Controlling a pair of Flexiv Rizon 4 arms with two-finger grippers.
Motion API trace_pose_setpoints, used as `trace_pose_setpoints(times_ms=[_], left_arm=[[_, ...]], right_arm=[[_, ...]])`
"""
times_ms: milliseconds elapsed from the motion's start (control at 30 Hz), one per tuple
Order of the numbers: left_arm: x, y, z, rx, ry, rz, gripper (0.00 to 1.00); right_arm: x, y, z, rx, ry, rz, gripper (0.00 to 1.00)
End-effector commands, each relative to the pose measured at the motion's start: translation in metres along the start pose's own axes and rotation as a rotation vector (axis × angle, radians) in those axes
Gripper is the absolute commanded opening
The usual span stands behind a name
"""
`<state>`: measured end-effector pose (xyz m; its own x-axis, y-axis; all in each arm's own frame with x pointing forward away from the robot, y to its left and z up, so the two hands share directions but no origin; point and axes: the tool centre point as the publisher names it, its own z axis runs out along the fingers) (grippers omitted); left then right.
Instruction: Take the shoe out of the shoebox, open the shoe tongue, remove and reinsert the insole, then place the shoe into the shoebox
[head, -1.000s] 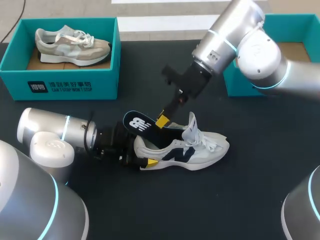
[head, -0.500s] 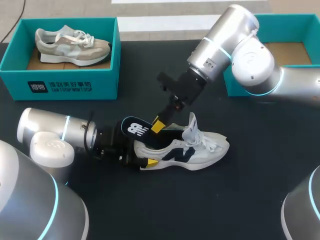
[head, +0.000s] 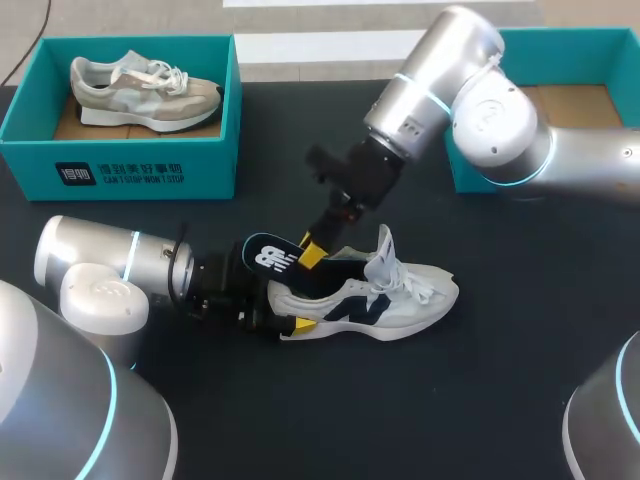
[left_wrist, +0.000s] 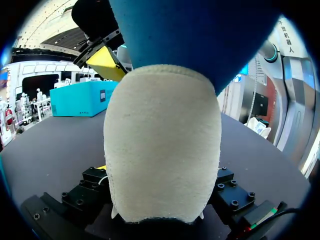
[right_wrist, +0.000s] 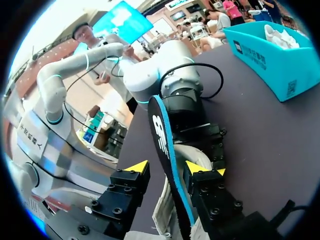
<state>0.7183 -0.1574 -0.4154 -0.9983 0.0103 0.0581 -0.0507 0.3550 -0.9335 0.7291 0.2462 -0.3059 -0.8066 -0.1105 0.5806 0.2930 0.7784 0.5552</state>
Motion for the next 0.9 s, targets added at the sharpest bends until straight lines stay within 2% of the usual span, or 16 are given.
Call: trace_pose_setpoints(times_ms=[33, 700, 767, 833, 900], left_arm=[[0.0, 0.005, 0.001, -0.002, 0.0, -0.001, 0.0], [0.0, 0.005, 0.001, -0.002, 0.0, -0.001, 0.0], [0.0, 0.005, 0.001, -0.002, 0.0, -0.001, 0.0], [0.0, 0.005, 0.001, -0.002, 0.0, -0.001, 0.0], [0.0, 0.005, 0.001, -0.002, 0.0, -0.001, 0.0]], right_arm=[[-0.006, 0.003, 0.009, 0.009, 0.013, -0.005, 0.43], [-0.005, 0.0, 0.025, 0.035, 0.068, -0.027, 0.34], [-0.005, 0.0, 0.026, 0.033, 0.069, -0.024, 0.25], [-0.006, 0.001, 0.026, 0.025, 0.07, -0.016, 0.0], [-0.006, 0.002, 0.025, 0.03, 0.072, -0.024, 0.0]])
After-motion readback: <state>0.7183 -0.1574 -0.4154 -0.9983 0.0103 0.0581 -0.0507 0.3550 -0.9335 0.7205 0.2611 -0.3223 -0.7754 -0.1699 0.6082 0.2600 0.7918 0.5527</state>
